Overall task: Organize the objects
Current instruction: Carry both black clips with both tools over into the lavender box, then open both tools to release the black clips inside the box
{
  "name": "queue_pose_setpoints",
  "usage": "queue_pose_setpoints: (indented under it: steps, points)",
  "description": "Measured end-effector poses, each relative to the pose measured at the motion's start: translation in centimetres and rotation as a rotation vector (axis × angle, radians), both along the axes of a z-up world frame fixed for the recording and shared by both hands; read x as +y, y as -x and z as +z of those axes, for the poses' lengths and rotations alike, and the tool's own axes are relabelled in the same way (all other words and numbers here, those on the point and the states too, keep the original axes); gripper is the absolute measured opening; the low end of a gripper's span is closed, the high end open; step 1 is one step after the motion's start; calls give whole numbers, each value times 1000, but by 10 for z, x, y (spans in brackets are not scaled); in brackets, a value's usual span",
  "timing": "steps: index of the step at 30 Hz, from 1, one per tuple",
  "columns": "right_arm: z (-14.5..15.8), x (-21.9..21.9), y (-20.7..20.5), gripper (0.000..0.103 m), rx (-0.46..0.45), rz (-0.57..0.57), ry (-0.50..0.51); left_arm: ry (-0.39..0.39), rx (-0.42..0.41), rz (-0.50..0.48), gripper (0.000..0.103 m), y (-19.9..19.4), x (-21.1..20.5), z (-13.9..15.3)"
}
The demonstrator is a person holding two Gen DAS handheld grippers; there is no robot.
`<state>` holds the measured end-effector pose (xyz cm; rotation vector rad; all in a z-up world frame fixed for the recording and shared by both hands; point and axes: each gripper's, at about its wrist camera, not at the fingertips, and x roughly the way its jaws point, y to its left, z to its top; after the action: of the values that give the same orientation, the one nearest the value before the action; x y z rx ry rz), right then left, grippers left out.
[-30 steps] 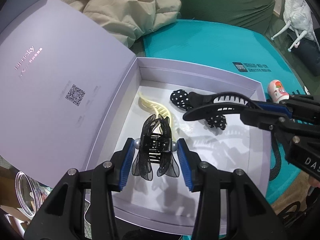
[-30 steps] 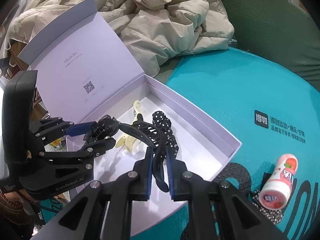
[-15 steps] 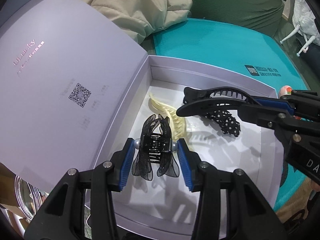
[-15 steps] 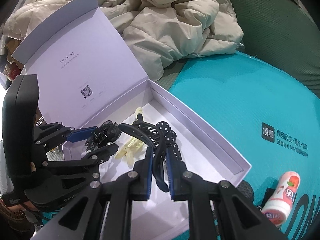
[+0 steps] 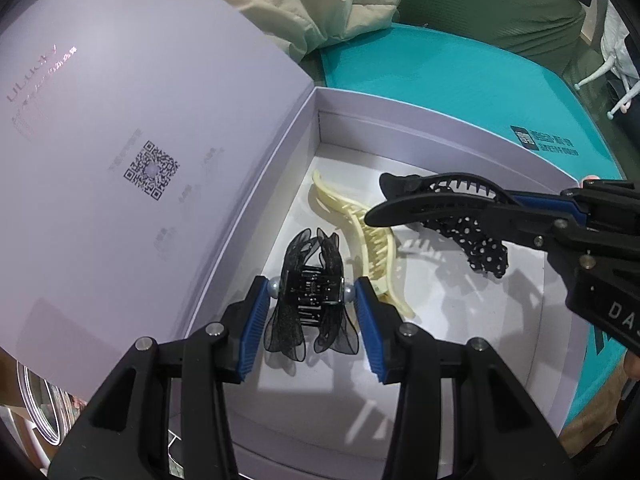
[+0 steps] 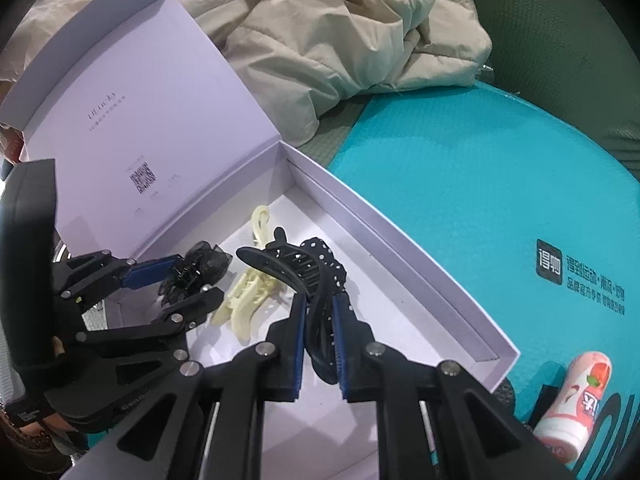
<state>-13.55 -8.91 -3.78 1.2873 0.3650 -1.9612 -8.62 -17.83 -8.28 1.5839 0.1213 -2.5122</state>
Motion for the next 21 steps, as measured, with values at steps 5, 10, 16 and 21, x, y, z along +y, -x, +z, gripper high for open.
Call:
queue_pose_setpoints:
  steps: [5,10,16,21]
  points:
    - [-5,-3,4,12,-1,5,-23,2,-23,4,42,2,1,-5]
    - [-5,-3,4,12,0,6,-23,-2,-35,7,42,2,2,-8]
    - [-4,-4,4,23,3,6,-23,-16,-56,26,42,2,1,-10]
    - [0,-3,1,36,5,6,-8,-15,-45,35,42,-6,4,-5]
